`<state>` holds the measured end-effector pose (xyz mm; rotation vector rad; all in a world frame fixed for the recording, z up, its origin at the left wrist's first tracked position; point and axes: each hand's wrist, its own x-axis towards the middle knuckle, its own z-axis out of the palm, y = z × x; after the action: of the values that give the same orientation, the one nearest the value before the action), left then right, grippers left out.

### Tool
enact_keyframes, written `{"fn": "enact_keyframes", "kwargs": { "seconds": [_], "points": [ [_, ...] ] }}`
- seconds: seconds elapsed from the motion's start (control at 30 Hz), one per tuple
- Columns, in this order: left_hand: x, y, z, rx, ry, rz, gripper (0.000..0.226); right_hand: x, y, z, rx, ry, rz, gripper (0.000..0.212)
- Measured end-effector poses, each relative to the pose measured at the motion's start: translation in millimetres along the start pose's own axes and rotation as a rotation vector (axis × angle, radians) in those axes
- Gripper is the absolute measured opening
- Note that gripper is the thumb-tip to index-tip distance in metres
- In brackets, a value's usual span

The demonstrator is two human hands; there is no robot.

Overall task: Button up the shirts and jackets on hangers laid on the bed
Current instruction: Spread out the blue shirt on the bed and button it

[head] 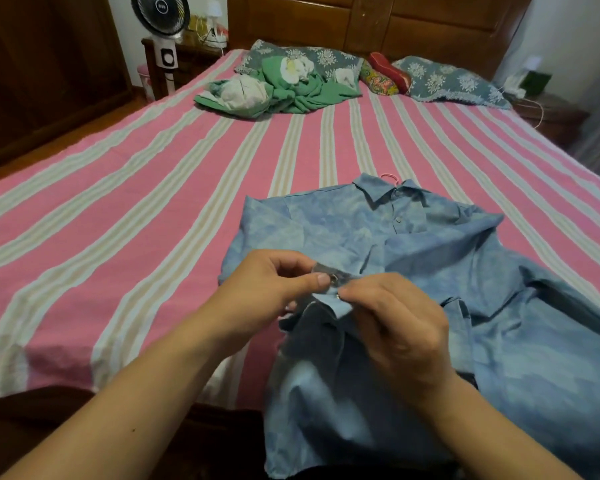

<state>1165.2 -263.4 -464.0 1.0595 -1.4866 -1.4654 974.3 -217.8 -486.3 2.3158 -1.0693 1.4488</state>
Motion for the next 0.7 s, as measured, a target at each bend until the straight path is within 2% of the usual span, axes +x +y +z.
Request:
{"fn": "enact_keyframes", "kwargs": {
  "seconds": [0.13,0.43,0.7],
  "points": [
    [-2,-1,4,-0.056,-0.041,-0.032,0.013,2,6,-1,0.036,-0.009,0.039,0.014],
    [-6,0,-1,0.043,-0.079,0.087,0.013,-3,5,-8,0.097,-0.010,0.207,0.015],
    [-8,-2,-3,0.365,-0.081,0.387,0.011,6,5,-10,0.126,-0.115,0.220,0.028]
  ]
}}
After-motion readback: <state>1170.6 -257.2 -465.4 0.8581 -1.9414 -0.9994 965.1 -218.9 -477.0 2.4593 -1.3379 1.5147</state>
